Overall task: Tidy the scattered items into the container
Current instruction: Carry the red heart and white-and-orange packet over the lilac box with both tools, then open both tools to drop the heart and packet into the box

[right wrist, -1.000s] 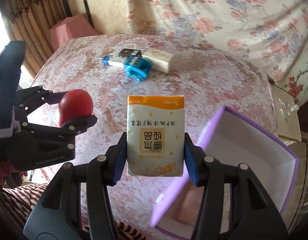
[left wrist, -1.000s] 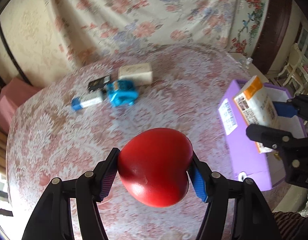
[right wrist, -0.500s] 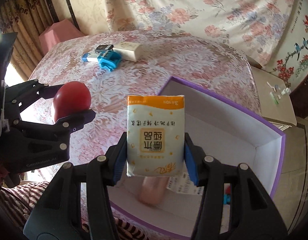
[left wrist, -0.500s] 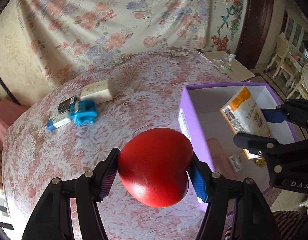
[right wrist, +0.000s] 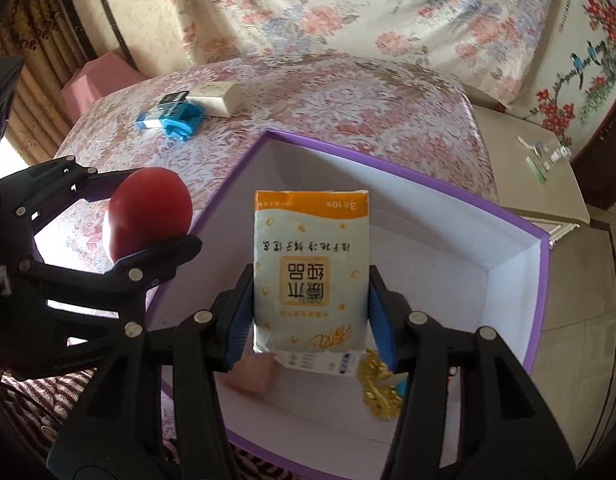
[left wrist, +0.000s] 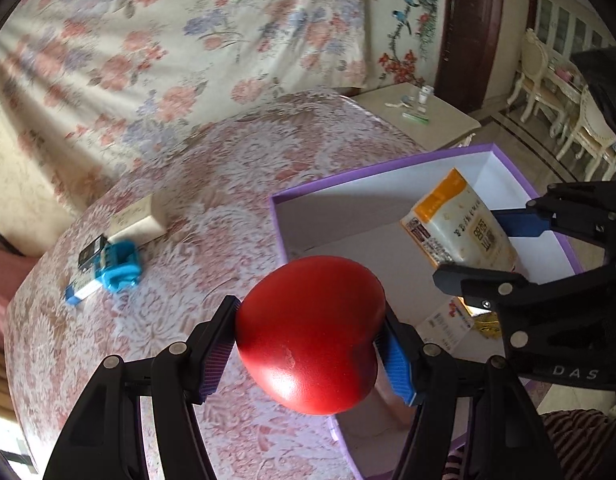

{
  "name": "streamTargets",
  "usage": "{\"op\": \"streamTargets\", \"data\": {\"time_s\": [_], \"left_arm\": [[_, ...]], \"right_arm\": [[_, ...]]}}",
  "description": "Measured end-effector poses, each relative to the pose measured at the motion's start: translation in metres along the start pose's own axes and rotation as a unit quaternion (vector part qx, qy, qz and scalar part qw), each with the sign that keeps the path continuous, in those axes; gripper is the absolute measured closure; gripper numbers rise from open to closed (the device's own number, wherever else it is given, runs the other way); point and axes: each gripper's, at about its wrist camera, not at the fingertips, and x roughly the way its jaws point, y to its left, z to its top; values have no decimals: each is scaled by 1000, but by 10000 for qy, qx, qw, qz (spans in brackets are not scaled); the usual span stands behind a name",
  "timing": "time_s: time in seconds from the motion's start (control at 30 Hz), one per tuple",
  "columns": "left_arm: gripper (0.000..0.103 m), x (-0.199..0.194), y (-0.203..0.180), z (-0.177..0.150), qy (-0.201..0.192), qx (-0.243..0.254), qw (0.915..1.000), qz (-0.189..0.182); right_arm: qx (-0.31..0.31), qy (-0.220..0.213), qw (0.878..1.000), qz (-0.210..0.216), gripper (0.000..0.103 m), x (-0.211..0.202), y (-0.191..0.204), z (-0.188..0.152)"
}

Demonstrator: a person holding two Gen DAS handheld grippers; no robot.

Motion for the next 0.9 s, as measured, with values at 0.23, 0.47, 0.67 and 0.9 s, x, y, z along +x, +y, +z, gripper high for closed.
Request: {"op": "streamTargets", "data": {"time_s": [0.23,0.47,0.67,0.9], "left_arm": [[37,14,-26,14,85,260,9996,-48],[37,32,-43,23,217,404,9989,-16],[37,50,-51,30,359,454,9983,37],[37,68,-56,34,566,497,9971,118]], "right_arm": [[287,72,9995,-132,48,0,-30,-10],[559,157,9978,-332,48,3,-58,-19],[743,291,9956,-491,48,13,-79,-23],[818,364,9943,-581,48,22,-94,-24]]}}
